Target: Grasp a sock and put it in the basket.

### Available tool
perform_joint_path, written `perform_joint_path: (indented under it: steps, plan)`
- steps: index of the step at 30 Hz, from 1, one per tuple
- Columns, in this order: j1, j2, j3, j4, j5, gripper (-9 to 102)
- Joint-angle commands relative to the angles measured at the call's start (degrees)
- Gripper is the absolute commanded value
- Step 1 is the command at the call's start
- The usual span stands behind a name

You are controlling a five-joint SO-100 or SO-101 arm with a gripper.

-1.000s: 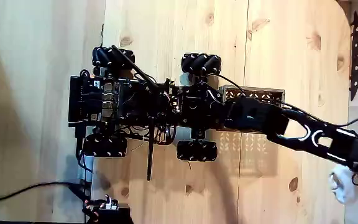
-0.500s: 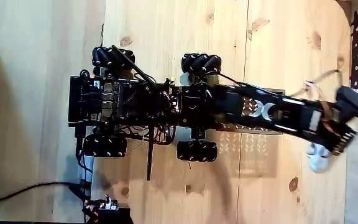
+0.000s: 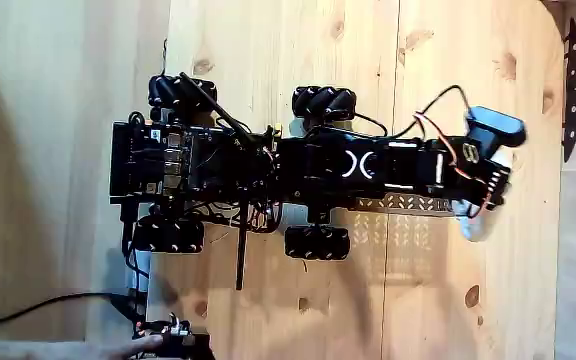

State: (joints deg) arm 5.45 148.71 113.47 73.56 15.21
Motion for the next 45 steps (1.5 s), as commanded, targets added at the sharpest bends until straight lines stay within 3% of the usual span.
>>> perform_joint_path:
  steps: [1,15,16,19,24,37,45]
  plan:
    - [-1.93,4.57,4.04,1.58,-2.11,0]
    - [0.18,12.57,20.65,5.8,-7.91,1]
    - [0.7,13.01,20.65,5.71,-7.91,4]
    - [2.55,14.68,20.65,7.29,-7.73,32]
    - [2.9,15.29,20.65,8.26,-8.09,39]
    - [3.25,10.02,21.01,10.28,-19.69,39]
    - [2.9,2.11,26.72,2.81,-18.72,38]
